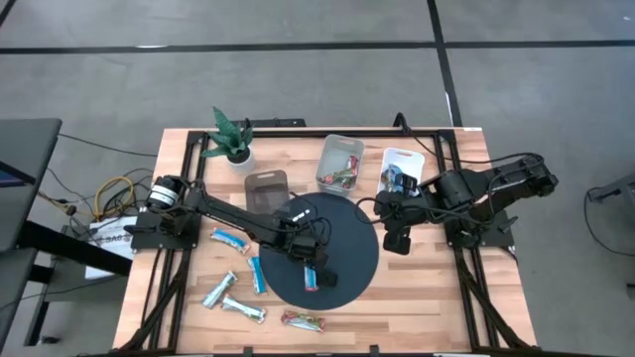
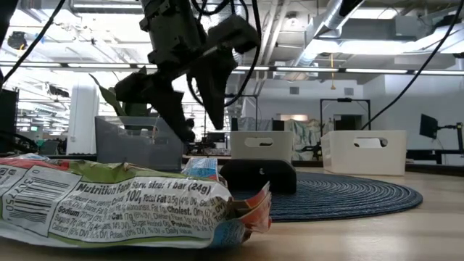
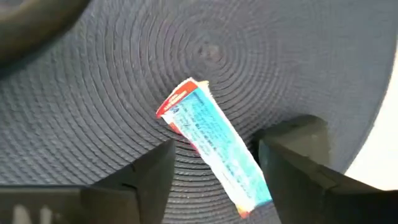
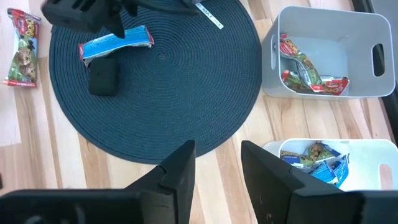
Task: Pick and place Granola Bars by type
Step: Put the top red granola bar into the gray bin
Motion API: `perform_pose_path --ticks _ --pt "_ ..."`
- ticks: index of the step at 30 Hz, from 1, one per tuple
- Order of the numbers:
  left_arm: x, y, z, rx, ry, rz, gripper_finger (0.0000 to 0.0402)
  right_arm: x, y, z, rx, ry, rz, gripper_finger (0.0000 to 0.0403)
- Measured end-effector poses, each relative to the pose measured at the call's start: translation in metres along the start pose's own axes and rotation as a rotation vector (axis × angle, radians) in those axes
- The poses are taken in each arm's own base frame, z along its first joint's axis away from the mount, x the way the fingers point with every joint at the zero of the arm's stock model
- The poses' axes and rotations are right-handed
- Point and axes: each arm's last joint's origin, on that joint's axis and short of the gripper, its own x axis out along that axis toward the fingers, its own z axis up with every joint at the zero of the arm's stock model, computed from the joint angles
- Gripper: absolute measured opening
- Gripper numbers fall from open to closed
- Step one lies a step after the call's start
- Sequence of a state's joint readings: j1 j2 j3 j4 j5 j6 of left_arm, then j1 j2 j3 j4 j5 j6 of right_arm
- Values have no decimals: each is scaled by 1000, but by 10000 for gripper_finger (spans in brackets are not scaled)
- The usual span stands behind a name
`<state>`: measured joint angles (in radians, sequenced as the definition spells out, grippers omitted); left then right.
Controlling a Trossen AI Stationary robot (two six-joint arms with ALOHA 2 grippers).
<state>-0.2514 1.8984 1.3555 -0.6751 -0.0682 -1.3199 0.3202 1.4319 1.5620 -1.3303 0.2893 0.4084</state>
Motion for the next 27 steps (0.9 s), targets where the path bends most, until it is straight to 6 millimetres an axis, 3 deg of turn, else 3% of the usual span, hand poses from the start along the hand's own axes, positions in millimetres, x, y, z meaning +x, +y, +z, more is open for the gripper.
perform_pose_path --ticks 6,21,27 --pt "24 2 -10 3 33 66 251 0 0 0 1 -4 2 123" --pt "42 -7 -12 -12 50 -23 252 0 1 2 -10 -18 11 122" --pt "45 -7 -12 -11 63 -26 216 0 1 2 -11 -21 12 122"
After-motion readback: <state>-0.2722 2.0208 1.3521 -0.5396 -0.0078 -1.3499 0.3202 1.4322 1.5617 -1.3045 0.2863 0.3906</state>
